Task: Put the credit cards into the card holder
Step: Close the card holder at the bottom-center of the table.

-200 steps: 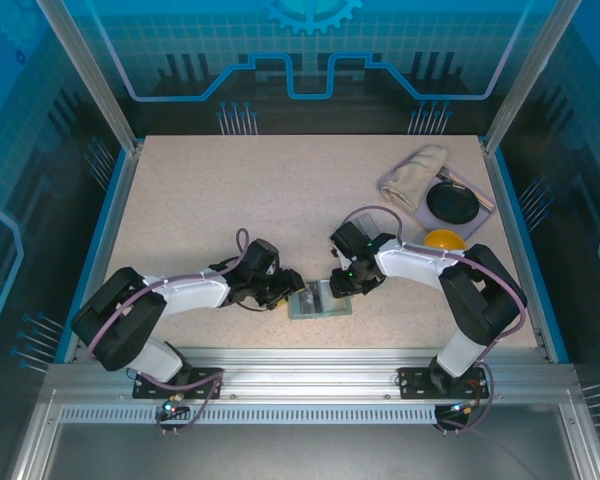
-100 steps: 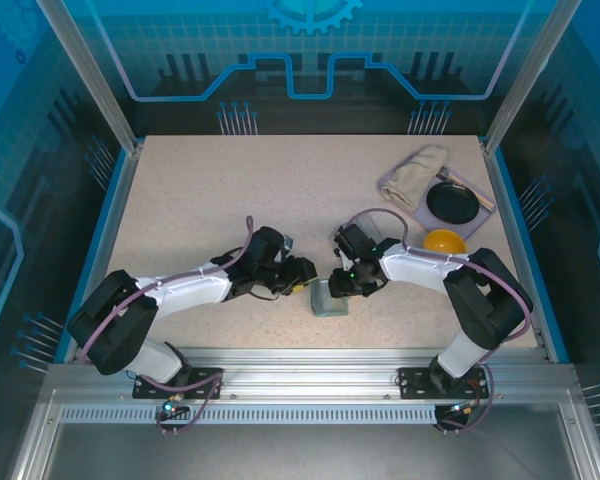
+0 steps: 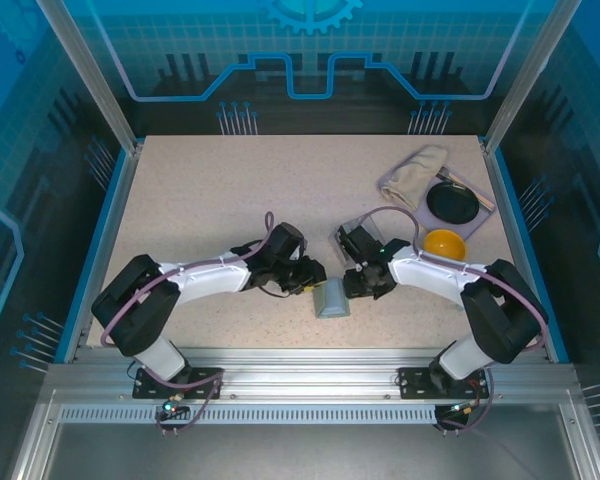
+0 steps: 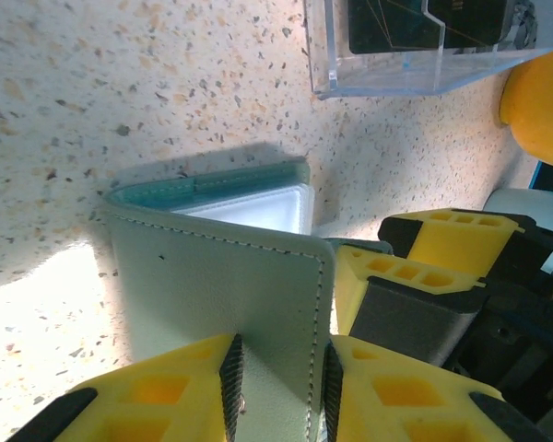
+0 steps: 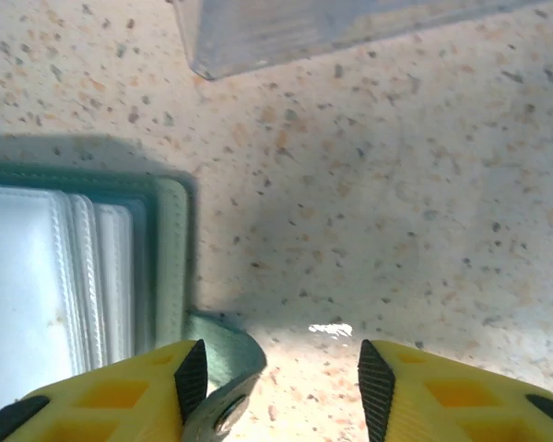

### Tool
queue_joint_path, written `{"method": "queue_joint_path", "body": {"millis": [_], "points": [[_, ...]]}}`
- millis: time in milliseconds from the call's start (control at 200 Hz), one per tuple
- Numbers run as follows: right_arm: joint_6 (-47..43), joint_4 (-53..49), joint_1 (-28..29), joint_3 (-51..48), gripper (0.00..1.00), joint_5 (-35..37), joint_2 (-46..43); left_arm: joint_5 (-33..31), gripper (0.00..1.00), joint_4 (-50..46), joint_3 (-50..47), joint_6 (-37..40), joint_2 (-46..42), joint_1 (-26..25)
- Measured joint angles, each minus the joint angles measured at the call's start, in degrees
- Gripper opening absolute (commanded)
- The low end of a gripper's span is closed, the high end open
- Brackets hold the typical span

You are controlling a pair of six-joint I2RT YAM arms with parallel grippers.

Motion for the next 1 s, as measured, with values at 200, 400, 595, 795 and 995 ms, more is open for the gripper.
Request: {"method": "queue_joint_path", "body": {"millis": [200,400,595,795,995], "points": [[0.39,-0.28,-1.75,-1.33,0.36,-2.05,-1.73,-0.26,0.3,-1.84,2.89,1.33,2.54,-1.01],[0.39,0.46,-4.39,-1.86,0.35,-5.97,-4.09,-0.52,0.3,-2.95,4.76,1.53,4.48,-1.62],[0.31,2.58,-8.59,-3.72,0.23,-10.82,-5.99,-0.68,0.3,-3.32,5.7,2.45,5.79,-1.99],[0.22,3.41,-9.75,-4.59,0.16,-14.23,-6.05,-0.66,0.3,-3.3,5.99,2.54,6.64,-2.01],[0.22,4.02,-11.06,-5.31,0.06,-16.74,-7.45,-0.68,0.3,-3.32,6.38,2.54,7.17,-2.34]]}}
